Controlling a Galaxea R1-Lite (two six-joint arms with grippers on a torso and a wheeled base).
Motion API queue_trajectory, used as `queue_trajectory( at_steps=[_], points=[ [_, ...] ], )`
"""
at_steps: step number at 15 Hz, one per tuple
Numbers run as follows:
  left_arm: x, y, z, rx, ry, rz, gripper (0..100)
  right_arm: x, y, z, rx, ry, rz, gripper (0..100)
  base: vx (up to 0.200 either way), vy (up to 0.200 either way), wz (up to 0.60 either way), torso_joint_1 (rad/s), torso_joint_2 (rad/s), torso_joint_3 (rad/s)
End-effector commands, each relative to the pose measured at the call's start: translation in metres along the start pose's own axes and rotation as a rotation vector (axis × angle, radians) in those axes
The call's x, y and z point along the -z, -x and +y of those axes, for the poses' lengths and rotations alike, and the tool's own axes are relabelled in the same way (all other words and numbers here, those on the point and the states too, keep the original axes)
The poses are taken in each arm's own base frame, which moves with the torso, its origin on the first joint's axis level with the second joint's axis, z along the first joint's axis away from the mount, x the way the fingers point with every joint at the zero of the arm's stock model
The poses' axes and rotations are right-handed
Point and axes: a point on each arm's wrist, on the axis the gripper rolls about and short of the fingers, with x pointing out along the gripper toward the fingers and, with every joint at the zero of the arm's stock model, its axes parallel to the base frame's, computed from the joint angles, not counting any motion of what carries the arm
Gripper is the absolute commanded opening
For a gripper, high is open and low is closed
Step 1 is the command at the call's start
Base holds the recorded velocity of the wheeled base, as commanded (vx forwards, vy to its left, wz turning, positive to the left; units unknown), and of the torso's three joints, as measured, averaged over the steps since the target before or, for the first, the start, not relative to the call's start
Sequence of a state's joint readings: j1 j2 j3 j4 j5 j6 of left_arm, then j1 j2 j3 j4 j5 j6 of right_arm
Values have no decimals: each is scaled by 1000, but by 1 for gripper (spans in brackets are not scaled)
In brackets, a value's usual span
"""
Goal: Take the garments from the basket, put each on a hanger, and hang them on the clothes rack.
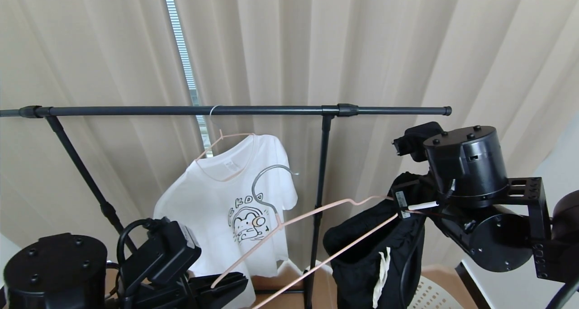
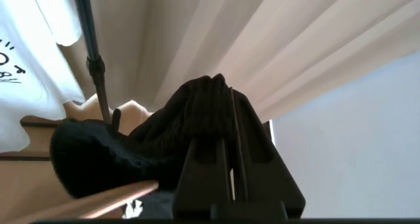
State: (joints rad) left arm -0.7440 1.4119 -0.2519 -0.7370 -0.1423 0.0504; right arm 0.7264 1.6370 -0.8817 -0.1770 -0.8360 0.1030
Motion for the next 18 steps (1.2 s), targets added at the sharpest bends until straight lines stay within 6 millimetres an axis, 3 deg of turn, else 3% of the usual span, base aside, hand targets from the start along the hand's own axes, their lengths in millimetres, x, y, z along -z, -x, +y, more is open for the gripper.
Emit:
queue_trajectory(
  at_steps=[1, 7, 13, 18],
  points=[
    [8, -14, 2, -2, 14, 49, 0, -2, 9, 2, -21, 0, -20, 0, 0, 0, 0, 0, 0, 0],
    [12, -32, 6, -43, 10, 21, 0, 3, 24, 14, -59, 46, -30, 0, 0, 0, 0, 0, 0, 0],
    [11, -36, 5, -49, 8, 9, 0, 9, 40, 27, -123, 89, -36, 0, 0, 0, 0, 0, 0, 0],
    [12, -37, 6, -50, 11, 16, 0, -6, 57, 27, -176, -10, -88, 0, 0, 0, 0, 0, 0, 0]
  ],
)
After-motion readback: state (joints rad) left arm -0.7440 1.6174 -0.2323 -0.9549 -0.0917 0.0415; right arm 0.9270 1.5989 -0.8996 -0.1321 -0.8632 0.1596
